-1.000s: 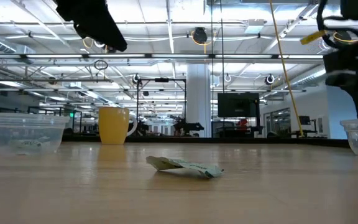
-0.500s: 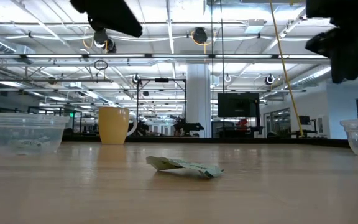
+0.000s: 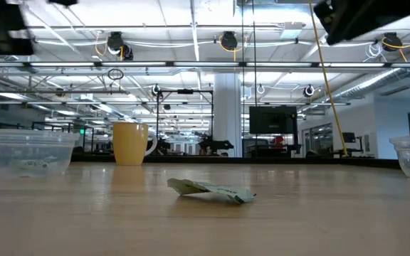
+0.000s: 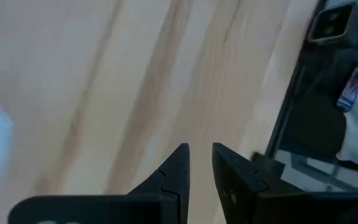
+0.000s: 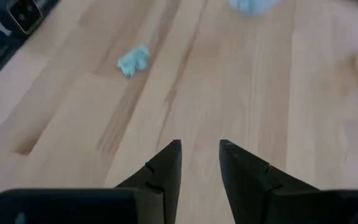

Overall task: Pick and place items into bin
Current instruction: Put the stevia packet into the left transparent bin

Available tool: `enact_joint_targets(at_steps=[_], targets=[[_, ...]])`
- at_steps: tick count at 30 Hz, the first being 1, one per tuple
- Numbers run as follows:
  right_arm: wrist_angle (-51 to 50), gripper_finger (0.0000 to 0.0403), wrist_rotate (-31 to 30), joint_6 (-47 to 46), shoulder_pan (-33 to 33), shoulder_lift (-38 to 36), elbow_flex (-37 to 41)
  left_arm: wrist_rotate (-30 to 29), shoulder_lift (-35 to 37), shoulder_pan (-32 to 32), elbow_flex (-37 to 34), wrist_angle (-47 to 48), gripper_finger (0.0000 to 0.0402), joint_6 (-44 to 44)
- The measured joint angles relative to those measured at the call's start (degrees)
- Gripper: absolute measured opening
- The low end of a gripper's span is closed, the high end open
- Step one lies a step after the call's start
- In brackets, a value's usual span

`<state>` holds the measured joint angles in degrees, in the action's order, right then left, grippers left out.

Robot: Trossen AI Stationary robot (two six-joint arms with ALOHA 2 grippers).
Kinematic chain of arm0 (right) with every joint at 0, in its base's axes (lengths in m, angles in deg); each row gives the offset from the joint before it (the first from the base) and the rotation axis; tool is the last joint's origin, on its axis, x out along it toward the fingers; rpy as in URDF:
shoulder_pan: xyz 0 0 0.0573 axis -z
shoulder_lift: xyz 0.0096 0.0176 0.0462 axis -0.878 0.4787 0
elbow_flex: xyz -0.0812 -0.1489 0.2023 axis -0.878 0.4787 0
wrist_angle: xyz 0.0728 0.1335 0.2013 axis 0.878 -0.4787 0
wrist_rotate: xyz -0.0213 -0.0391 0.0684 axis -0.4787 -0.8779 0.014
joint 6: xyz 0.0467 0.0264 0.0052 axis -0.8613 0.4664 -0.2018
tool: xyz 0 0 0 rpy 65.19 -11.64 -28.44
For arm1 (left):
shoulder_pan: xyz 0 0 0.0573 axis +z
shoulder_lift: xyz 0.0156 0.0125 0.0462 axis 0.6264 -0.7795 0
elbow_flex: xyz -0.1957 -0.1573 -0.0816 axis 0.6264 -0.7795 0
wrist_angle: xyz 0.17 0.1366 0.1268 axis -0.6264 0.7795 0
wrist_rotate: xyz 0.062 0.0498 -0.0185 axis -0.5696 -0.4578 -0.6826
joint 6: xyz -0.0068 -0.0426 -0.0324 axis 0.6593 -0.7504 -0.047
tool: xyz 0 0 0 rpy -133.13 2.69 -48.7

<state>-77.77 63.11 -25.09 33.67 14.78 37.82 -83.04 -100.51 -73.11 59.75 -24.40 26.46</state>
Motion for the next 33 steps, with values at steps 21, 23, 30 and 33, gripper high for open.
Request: enact_joint_targets(at_steps=[21, 23, 30, 33], targets=[[25.42, 0.01, -10.19, 28.48, 2.47, 0.03, 8.28, 12.44, -19.48, -15.73, 0.03, -3.84, 0.0072, -35.26], [27.49, 0.01, -10.19, 30.74, 2.87, 0.02, 8.32, 13.37, -19.14, -15.73, 0.53, -2.89, 0.0072, -35.65], [30.96, 0.01, -10.19, 34.61, 4.83, 0.02, 8.36, 8.01, -18.69, -15.74, 2.97, 5.2, 0.0072, -35.11], [30.94, 0.01, -10.17, 36.34, 5.82, 0.02, 8.37, 4.44, -18.71, -15.73, 2.97, 5.58, 0.0072, -33.51]])
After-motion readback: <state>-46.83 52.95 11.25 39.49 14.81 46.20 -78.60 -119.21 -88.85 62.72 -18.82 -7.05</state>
